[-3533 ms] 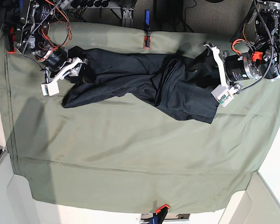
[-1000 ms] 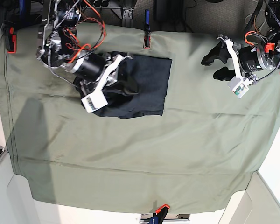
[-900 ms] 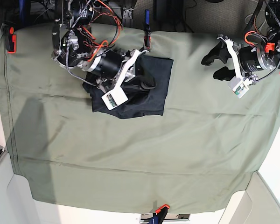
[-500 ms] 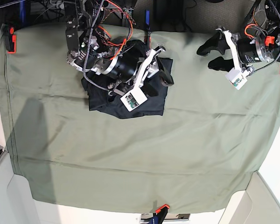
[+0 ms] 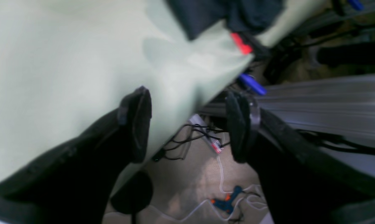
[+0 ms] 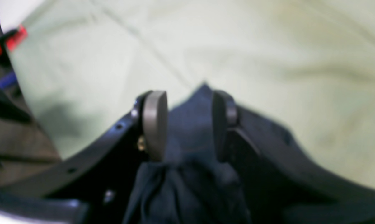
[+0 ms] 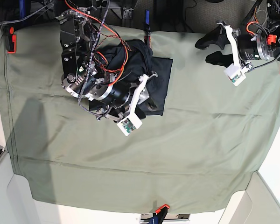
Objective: Fold the T-shirt properly
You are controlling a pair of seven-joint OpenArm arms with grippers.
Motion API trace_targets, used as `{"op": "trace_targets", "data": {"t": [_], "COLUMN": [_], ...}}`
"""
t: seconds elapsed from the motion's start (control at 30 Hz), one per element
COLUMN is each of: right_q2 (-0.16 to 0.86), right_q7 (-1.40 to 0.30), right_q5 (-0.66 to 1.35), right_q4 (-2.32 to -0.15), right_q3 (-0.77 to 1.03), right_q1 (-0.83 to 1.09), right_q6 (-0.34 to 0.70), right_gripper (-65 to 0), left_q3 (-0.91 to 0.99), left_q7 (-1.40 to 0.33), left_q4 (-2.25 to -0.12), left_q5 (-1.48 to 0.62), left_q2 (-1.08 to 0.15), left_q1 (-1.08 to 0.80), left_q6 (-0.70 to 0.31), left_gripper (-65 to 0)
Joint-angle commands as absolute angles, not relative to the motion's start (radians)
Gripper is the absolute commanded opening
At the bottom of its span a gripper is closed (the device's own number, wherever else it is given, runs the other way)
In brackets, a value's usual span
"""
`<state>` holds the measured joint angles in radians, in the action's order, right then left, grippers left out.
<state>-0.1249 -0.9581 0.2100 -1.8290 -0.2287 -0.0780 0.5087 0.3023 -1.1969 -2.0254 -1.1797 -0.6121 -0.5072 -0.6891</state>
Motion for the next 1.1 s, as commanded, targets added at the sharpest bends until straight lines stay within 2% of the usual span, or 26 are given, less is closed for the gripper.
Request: {"op": "trace_targets", "data": {"t": [0.0,0.03,0.07,0.13,0.47,0.67,0.83,0.97,1.07], "right_q2": [-0.115,-0.100,-0.084,-0.060,-0.006,0.048,0.060,0.060,0.051], "right_q7": [-0.949,-0.950,-0.951,-0.954,-0.966,-1.011,-0.960,-0.860,-0.846], "right_q5": [0.237,0.248,0.255,0.254,0.227,0.316,0.288,0.286,0.276], "right_q4": [-1.847,-1.848,-1.848,-1.855,-1.876,-1.919,-1.950,-1.930,-1.882], "right_q3": [-0.229,-0.229,-0.229,-0.229,-0.228,-0.228,-0.228,-0.228,-0.229], "right_q1": [-0.079,-0.070,-0.061,-0.049,-0.035,0.012,0.066,0.055,0.022], "right_q6": [0.513,0.513,0.512,0.512,0.512,0.512,0.513,0.513,0.513], "right_gripper": [-42.5,-44.7,-50.0,-65.0,-65.0,-65.0,-65.0,-65.0,-65.0], "left_q3": [0.310,0.310,0.310,0.310,0.310,0.310,0.310,0.310,0.310], "left_q7": [-1.183,-1.182,-1.183,-1.187,-1.171,-1.171,-1.161,-1.159,-1.159], "left_q4": [-2.045,-2.046,-2.046,-2.046,-2.046,-2.046,-2.046,-2.046,-2.046], "left_q5": [-1.196,-1.197,-1.195,-1.189,-1.189,-1.181,-1.182,-1.187,-1.186], "left_q2": [-0.627,-0.627,-0.627,-0.627,-0.629,-0.629,-0.629,-0.629,-0.629], "left_q1": [-0.504,-0.504,-0.505,-0.505,-0.501,-0.501,-0.500,-0.499,-0.499], "left_q6": [-0.698,-0.698,-0.698,-0.698,-0.698,-0.698,-0.698,-0.698,-0.698], "left_gripper": [-25.1,-25.1,-25.1,-25.1,-25.1,-25.1,-25.1,-25.1,-25.1]}}
